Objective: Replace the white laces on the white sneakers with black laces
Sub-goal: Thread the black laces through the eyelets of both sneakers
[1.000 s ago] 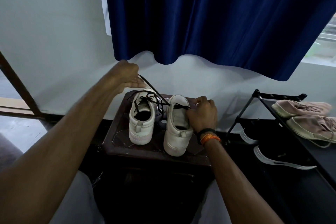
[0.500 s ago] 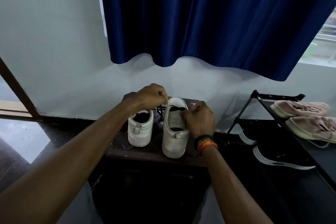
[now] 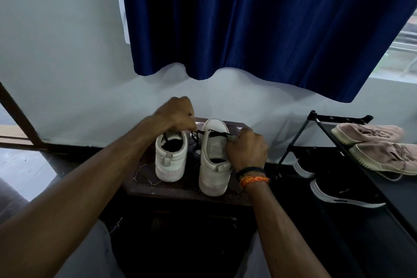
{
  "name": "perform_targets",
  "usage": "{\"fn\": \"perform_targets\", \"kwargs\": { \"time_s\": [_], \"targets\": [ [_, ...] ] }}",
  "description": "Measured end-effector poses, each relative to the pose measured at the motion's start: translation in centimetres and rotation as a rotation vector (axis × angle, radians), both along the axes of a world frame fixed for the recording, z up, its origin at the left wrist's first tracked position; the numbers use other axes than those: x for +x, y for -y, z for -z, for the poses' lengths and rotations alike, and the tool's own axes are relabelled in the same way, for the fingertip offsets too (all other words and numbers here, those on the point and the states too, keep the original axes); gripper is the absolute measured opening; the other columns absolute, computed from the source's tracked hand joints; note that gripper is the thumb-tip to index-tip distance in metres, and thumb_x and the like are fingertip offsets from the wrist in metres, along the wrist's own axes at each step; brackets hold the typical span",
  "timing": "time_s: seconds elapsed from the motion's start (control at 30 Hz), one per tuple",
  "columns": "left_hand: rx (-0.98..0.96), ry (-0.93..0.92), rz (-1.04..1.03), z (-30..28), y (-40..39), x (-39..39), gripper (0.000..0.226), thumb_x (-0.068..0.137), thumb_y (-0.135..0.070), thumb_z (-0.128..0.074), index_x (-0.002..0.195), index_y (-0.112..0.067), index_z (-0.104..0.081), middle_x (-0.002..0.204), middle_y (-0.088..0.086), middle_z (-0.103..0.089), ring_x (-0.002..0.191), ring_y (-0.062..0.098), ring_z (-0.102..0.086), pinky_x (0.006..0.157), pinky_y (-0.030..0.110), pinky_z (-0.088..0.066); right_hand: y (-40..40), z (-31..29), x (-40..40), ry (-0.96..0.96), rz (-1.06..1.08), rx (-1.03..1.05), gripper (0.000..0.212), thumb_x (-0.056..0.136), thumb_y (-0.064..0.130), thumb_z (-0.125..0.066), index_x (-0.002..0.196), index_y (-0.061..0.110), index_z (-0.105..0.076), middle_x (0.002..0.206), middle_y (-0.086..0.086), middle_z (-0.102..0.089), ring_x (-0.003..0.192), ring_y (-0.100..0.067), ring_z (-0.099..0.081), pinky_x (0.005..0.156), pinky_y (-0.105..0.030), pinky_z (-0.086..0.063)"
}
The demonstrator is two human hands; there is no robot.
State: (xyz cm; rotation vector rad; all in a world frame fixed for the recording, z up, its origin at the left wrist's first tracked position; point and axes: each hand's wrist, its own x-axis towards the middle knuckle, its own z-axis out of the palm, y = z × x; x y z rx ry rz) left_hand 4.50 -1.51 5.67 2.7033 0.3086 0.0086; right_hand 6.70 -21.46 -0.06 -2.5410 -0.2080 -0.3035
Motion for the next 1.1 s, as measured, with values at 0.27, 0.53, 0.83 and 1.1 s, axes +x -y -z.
{"fn": "perform_targets", "kwargs": {
  "time_s": [0.27, 0.53, 0.83, 1.1],
  "targets": [
    [-0.025, 0.167, -0.137, -3.0, -5.1, -2.1, 0.018, 0.072, -0.018, -0.079, 0.062, -0.006, -0.071, 0.072, 0.011, -0.072, 0.071, 0.021, -0.066, 0.068, 0.033, -0.054, -0.1, 0.5, 0.0, 0.036, 0.005, 0.031, 0.012, 0.077, 0.017, -0.062, 0.089, 0.016, -0.061, 0.099, -0.009, -0.065, 0.087, -0.036, -0.064, 0.066, -0.033, -0.044],
    [-0.505, 0.106, 0.184, -0.4, -1.2, -1.8, 0.025, 0.082, -0.011, -0.073, 0.071, 0.005, -0.057, 0.095, 0.011, -0.077, 0.099, 0.021, -0.073, 0.095, 0.047, -0.054, -2.4, 1.1, -3.7, 0.188, -0.127, -0.022, 0.052, 0.079, 0.073, -0.050, 0.074, 0.027, -0.075, 0.090, 0.007, -0.069, 0.110, -0.026, -0.047, 0.088, -0.041, -0.040],
    [-0.572, 0.165, 0.059, 1.9, 0.2, -0.4, 0.014, 0.089, -0.019, -0.070, 0.087, -0.017, -0.056, 0.067, 0.000, -0.061, 0.060, 0.016, -0.054, 0.062, 0.034, -0.045, -4.1, 2.3, -5.1, 0.228, -0.018, -0.084, 0.042, 0.080, 0.051, -0.055, 0.061, 0.018, -0.072, 0.091, -0.005, -0.075, 0.110, -0.034, -0.062, 0.082, -0.046, -0.047],
    [-0.047, 0.012, 0.223, 1.4, 1.4, 0.2, 0.007, 0.085, -0.014, -0.071, 0.086, -0.017, -0.076, 0.075, -0.013, -0.064, 0.075, 0.007, -0.060, 0.061, 0.020, -0.040, -4.9, 3.2, -4.4, 0.196, 0.019, -0.013, 0.058, 0.085, 0.052, -0.032, 0.067, 0.015, -0.072, 0.099, -0.003, -0.072, 0.111, -0.032, -0.056, 0.084, -0.046, -0.042]
  ]
}}
